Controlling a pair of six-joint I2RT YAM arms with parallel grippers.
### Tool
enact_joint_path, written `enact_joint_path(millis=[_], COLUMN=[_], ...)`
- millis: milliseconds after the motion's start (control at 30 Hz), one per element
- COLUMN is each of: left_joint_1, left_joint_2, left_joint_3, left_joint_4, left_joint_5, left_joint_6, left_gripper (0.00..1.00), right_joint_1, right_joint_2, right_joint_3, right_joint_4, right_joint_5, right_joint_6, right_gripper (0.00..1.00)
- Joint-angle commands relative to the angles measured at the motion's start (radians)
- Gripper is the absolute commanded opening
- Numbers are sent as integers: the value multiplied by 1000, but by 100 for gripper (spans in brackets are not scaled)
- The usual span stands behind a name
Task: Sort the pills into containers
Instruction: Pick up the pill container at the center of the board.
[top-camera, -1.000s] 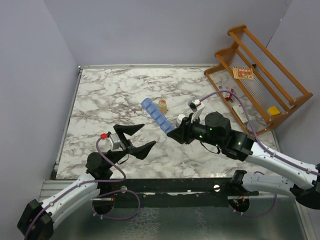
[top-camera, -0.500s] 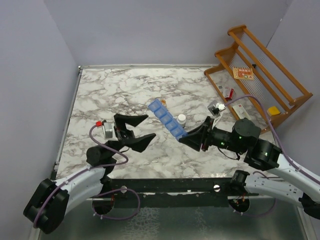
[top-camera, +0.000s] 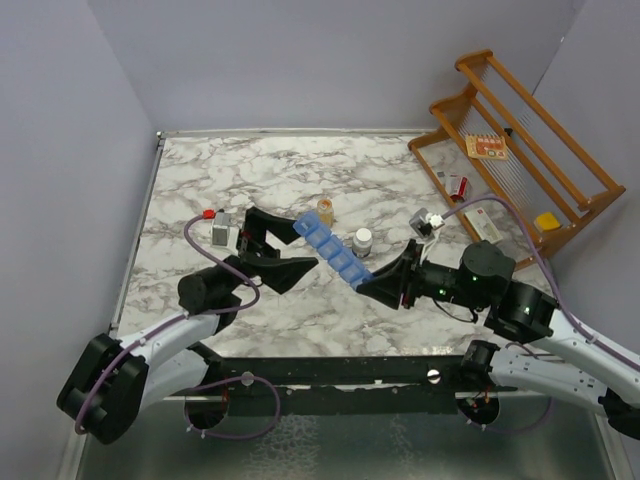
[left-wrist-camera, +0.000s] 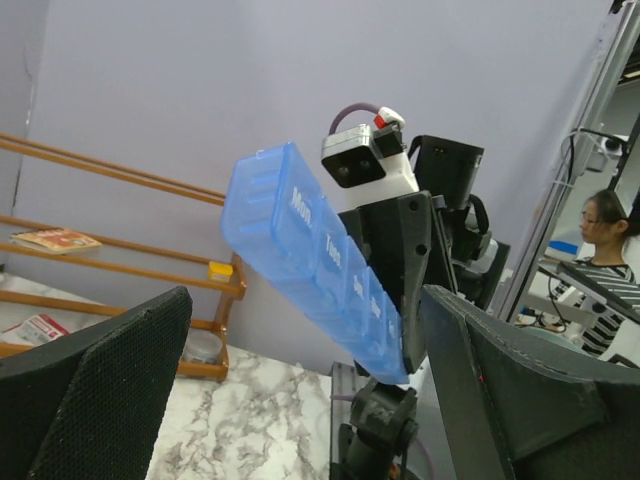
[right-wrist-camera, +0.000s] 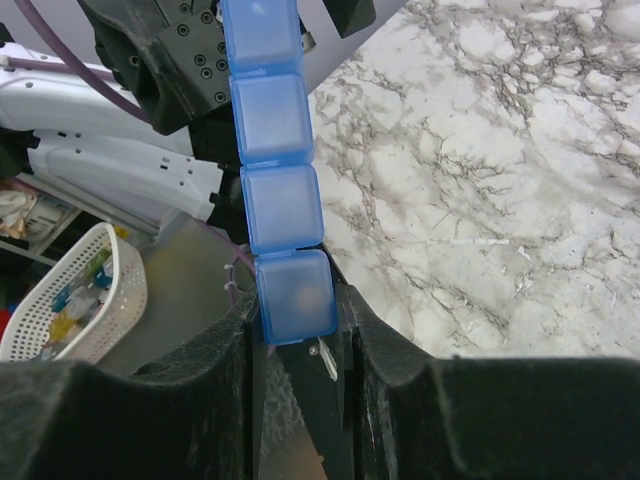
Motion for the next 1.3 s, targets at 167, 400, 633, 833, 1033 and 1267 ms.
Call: enact_joint_path(millis=[167, 400, 633, 833, 1033, 1267], left_joint_1=[5, 5, 5, 5, 5, 5], left_joint_2=[-12, 8, 19, 22, 23, 34], left_joint_3=[11, 10, 18, 31, 29, 39], left_joint_4=[224, 224, 224, 224, 224, 205], left_joint_5=[43, 38, 20, 26, 26, 38], left_joint_6=[-70, -70, -69, -74, -90, -116], left_gripper=[91, 71, 68, 62, 35, 8], right_joint_1=[-2, -2, -1, -1, -2, -1], right_joint_2=[22, 33, 47, 60, 75, 82], right_joint_3=[-19, -23, -23, -33, -33, -36], right_joint_4=[64, 84, 85, 104, 113, 130], right_joint_5=[-47, -58, -74, -72, -61, -45], right_joint_6=[-8, -2, 3, 9, 7, 12], right_gripper=[1, 1, 1, 1, 1, 1])
